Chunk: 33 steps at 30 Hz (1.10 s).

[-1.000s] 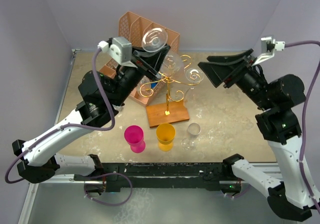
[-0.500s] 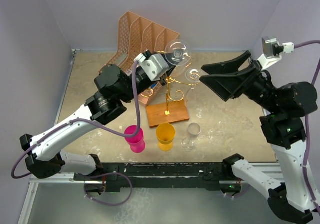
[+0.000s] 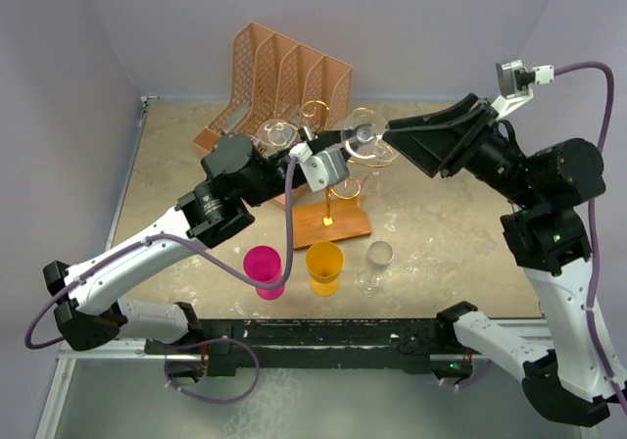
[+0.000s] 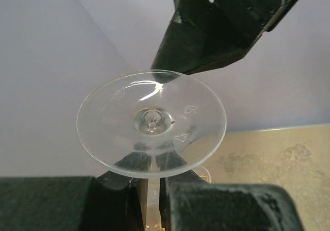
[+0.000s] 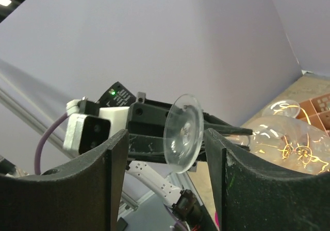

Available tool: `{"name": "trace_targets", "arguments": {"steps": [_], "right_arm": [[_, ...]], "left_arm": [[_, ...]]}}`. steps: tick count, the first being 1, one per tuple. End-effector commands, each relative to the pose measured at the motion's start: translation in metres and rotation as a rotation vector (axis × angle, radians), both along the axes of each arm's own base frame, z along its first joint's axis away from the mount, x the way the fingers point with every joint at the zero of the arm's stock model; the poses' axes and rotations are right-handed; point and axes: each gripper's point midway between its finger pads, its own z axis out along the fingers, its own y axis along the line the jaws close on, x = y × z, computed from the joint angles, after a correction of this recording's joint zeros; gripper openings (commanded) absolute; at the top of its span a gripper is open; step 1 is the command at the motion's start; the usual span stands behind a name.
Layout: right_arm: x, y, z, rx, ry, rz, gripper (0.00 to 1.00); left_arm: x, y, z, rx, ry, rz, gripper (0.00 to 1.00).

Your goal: Place the wine glass upside down on the wine glass rack

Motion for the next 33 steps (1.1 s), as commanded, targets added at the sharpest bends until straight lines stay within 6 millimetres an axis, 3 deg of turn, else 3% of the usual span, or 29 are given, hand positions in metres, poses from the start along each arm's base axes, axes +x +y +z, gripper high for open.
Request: {"name": "trace_targets", "arguments": {"steps": [1,7,16,18,19,22,24,30,33], "right_arm": [[0.002,-0.001,0.005,0.002,-0.006,-0.016,0.61],[0.000,0.005,-0.005,-0.019,-0.011,0.028,0.50],[0.000,0.007,-0.005,-0.010,-0.013,0.047,0.01],[0.002,0.007,-0.005,-0.006,-0.009,0.039,0.00],[0.003,0.007,-0.005,-0.003,-0.009,0.036,0.00],[0.004,0.004,0.005,0.028,-0.025,0.016,0.00],[0.008,0.001,0.013,0.054,-0.034,-0.013,0.00],[0.028,-0.014,0.044,0.160,-0.074,-0.141,0.00],[0.048,-0.021,0.051,0.194,-0.077,-0.228,0.00]], "left_arm": [[-0.019,0.009,0.030,-0.056,-0.131,-0.051,0.00],[-0.021,0.008,0.029,-0.053,-0.142,-0.058,0.00],[-0.023,0.010,0.028,-0.051,-0.128,-0.067,0.00],[-0.025,0.013,0.031,-0.064,-0.121,-0.068,0.02],[-0.025,0.015,0.032,-0.073,-0.113,-0.065,0.08],[-0.025,0.028,0.041,-0.156,-0.069,-0.041,0.35],[-0.025,0.042,0.048,-0.237,-0.038,-0.019,0.47],[-0.029,0.081,0.048,-0.342,0.082,0.039,0.56],[-0.032,0.104,0.047,-0.440,0.181,0.052,0.56]]}}
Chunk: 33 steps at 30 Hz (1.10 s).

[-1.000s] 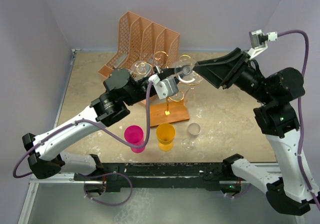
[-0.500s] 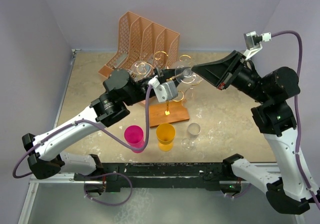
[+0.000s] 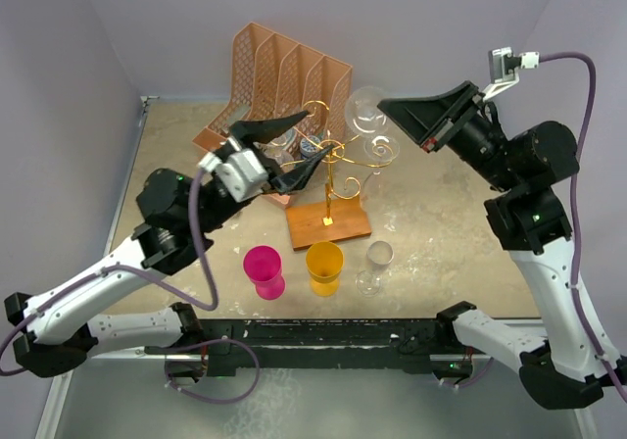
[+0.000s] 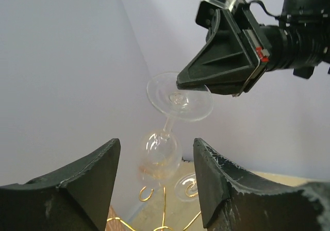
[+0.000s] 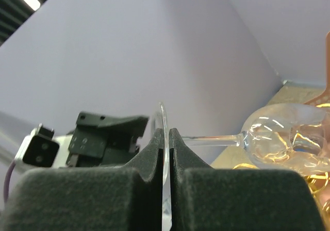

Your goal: Place the wine glass upside down on the wine glass rack

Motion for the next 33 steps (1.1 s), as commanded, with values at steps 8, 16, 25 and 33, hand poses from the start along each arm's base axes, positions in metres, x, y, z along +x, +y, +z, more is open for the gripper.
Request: {"name": "trace_targets", "arguments": {"steps": [8,16,25,33], "right_arm": [[0.064,-0.026,0.049,0.143,-0.144,-0.306,0.00],[0.127,-0.004,0.014,0.097,-0.061,-0.332,0.00],[0.161,0.027,-0.048,0.004,0.082,-0.245,0.00],[0.150,0.038,-0.095,-0.054,0.182,-0.162,0.00]], "left_arm": [[0.009,0.102,-0.010,-0.483,0.644,0.138,0.57],[0.002,0.155,-0.074,-0.392,0.877,0.362,0.68],[-0.008,0.171,-0.134,-0.398,0.986,0.394,0.69],[-0.007,0.184,-0.146,-0.444,1.061,0.465,0.68]]}}
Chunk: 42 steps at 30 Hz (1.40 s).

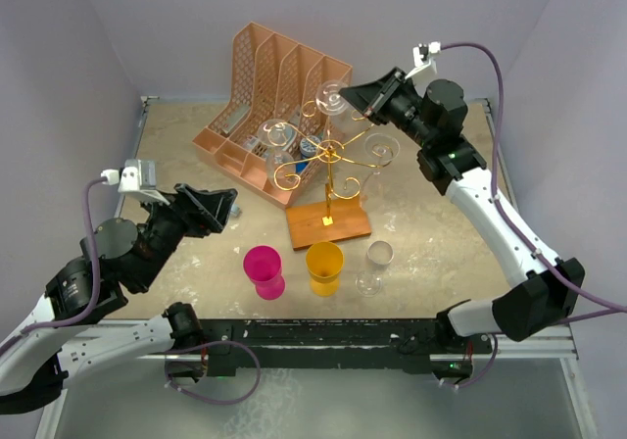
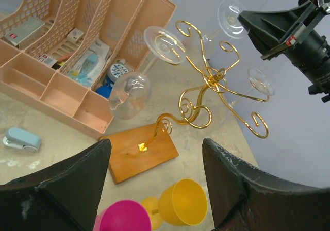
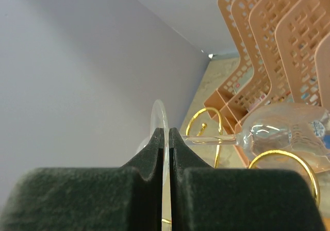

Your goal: Place the wine glass upside down on the wine glass rack

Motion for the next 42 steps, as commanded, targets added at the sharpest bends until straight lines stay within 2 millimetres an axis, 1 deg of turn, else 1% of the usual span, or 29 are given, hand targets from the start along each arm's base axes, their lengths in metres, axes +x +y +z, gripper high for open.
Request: {"name": "trace_targets", "arguments": {"steps": [1,4,8,11,18,21,25,28,30,33,42], "right_arm": [[-0.025,-0.001,0.031,0.047,-0.086,0.055,0.00],[-0.028,-0.004,0.032,0.064,-0.063,0.045,0.00],[-0.034,-0.006,0.033,0.075,-0.026,0.047,0.00],[-0.035,-0.005,0.034,0.078,0.002,0.051,0.00],[-0.039,-0.002,0.025,0.063,0.066,0.073,0.00],[-0.036,-0.010,0.023,0.056,0.079,0.019,0.00],[-0.030,-0.028,0.030,0.052,0.081,-0.093,0.00],[-0.033,-0.039,0.038,0.059,0.062,-0.144,0.00],[-0.035,-0.045,0.040,0.069,0.061,-0.172,0.00],[-0.036,-0.052,0.043,0.072,0.048,-0.205,0.00],[-0.027,-0.070,0.045,0.085,0.042,-0.317,0.00]], "left_arm": [[0.000,0.015,0.004,-0.048,0.059,0.076,0.68],[0.000,0.020,-0.005,-0.040,0.096,0.103,0.68],[-0.002,0.018,-0.012,-0.042,0.114,0.094,0.68],[-0.001,0.018,-0.013,-0.046,0.118,0.101,0.68],[0.002,0.017,-0.012,-0.052,0.126,0.113,0.68],[0.002,0.013,-0.012,-0.053,0.131,0.103,0.68],[0.003,0.009,-0.013,-0.063,0.143,0.100,0.68],[0.004,0.008,-0.014,-0.065,0.148,0.107,0.68],[0.005,0.007,-0.014,-0.069,0.149,0.112,0.68],[0.006,0.006,-0.014,-0.071,0.150,0.115,0.68],[0.010,-0.002,-0.014,-0.072,0.154,0.111,0.68]]}}
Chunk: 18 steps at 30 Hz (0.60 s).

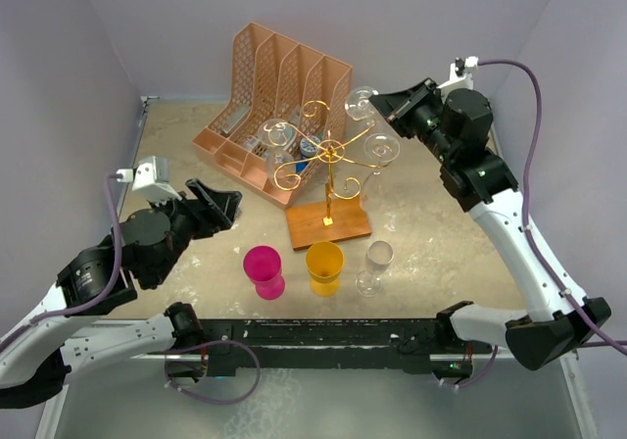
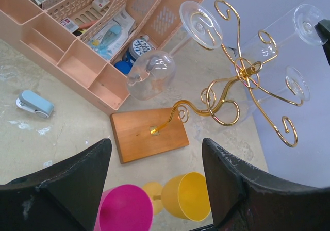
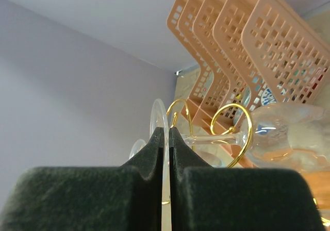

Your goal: Place the wine glass upside down on the wine glass rack

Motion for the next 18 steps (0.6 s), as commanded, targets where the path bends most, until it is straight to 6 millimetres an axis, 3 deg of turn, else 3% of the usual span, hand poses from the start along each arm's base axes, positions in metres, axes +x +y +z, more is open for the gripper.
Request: {"name": "trace_targets", "arguments": {"steps": [1,18], "right_arm": [[0.002,-0.016,0.048,0.050,-0.137,-0.086,0.00],[0.031,0.007,0.031,-0.132,-0.214,0.012,0.00]], "left_arm": [[0.003,-0.003,0.020,-0.068,-0.032,0.011,0.68],[0.006,-0.009,0.022,-0.062,-0.034,0.004,0.67]]}}
